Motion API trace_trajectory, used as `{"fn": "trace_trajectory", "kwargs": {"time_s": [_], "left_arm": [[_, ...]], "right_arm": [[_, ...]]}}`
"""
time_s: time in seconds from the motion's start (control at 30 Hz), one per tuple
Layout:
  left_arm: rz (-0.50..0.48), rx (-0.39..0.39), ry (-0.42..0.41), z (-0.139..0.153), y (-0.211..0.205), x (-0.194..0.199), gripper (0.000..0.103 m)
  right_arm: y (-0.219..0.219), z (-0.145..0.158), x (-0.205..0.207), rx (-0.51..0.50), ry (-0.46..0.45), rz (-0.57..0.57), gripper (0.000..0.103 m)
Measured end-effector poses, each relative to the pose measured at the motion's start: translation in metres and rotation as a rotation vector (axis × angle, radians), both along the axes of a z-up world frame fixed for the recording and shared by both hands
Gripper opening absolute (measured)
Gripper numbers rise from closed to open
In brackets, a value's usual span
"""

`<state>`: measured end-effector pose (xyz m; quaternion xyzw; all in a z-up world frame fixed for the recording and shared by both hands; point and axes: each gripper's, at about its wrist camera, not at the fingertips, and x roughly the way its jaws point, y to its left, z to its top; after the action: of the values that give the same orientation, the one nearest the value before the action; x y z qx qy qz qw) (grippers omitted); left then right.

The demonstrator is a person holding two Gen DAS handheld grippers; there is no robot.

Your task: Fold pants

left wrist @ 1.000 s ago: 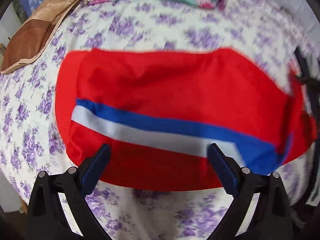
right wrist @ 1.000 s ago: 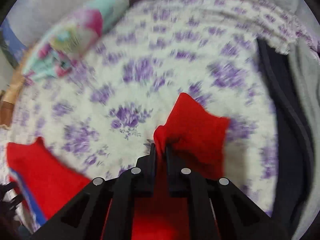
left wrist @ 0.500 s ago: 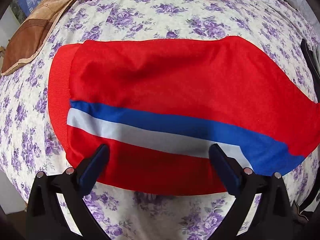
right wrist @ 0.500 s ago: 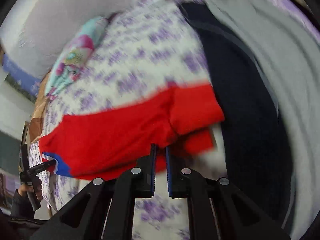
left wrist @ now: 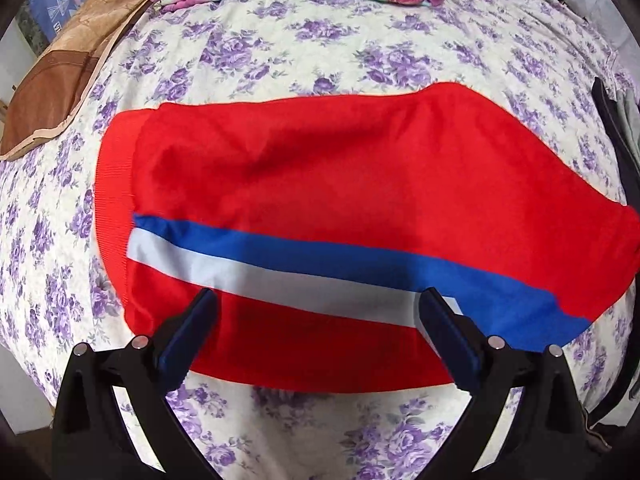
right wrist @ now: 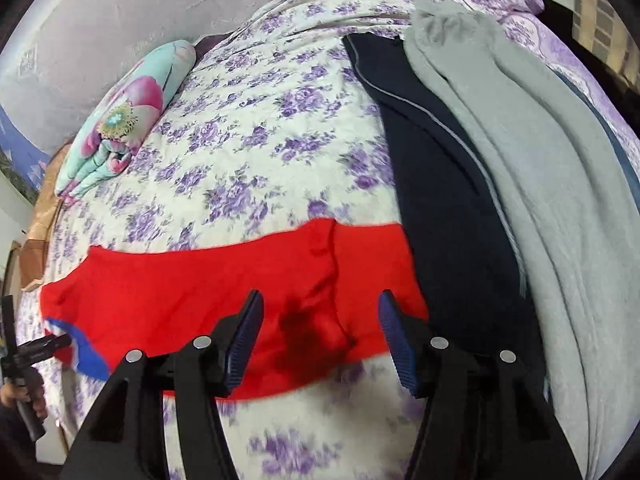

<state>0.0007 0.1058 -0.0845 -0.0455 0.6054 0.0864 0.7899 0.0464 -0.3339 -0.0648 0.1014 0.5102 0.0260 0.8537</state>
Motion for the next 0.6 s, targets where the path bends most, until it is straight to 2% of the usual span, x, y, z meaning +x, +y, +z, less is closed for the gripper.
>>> {"fn": "trace_trajectory", "kwargs": {"time_s": [0.03, 0.1, 0.17, 0.23, 0.3, 0.43, 0.5, 0.53, 0.57, 0.6], "left_arm": [[0.002, -0.005, 0.001, -0.001, 0.000, -0.001, 0.098], [-0.001, -0.012, 0.001, -0.001, -0.002, -0.002, 0.098], [-0.002, -0.022, -0.003, 0.000, -0.005, -0.006, 0.098], [-0.024, -0.073, -0.030, 0.009, -0.016, -0.006, 0.098], [-0.080, -0.103, -0.061, 0.018, -0.031, -0.006, 0.098], [-0.255, -0.149, -0.126, 0.035, -0.094, 0.011, 0.098], [-0.351, -0.182, -0.137, 0.036, -0.135, 0.024, 0.098], [-0.385, -0.191, -0.144, 0.035, -0.153, 0.029, 0.098], [-0.430, -0.194, -0.152, 0.032, -0.175, 0.035, 0.098], [-0.462, -0.184, -0.152, 0.025, -0.193, 0.042, 0.098]], "right_arm": [[0.006, -0.004, 0.004, -0.036, 0.011, 0.024, 0.060], [0.013, -0.025, 0.006, -0.156, 0.118, 0.090, 0.060], [0.004, -0.033, -0.004, -0.140, 0.165, 0.104, 0.063], [-0.011, -0.034, -0.014, -0.116, 0.205, 0.088, 0.069], [-0.015, -0.021, -0.019, -0.087, 0.177, 0.093, 0.069], [0.001, 0.021, -0.009, -0.099, 0.023, 0.139, 0.069], [0.013, 0.034, 0.001, -0.032, -0.053, 0.164, 0.068], [0.018, 0.035, 0.006, 0.017, -0.059, 0.175, 0.063], [0.023, 0.029, 0.017, 0.103, -0.037, 0.183, 0.055], [0.028, 0.021, 0.024, 0.157, -0.013, 0.190, 0.052]]}}
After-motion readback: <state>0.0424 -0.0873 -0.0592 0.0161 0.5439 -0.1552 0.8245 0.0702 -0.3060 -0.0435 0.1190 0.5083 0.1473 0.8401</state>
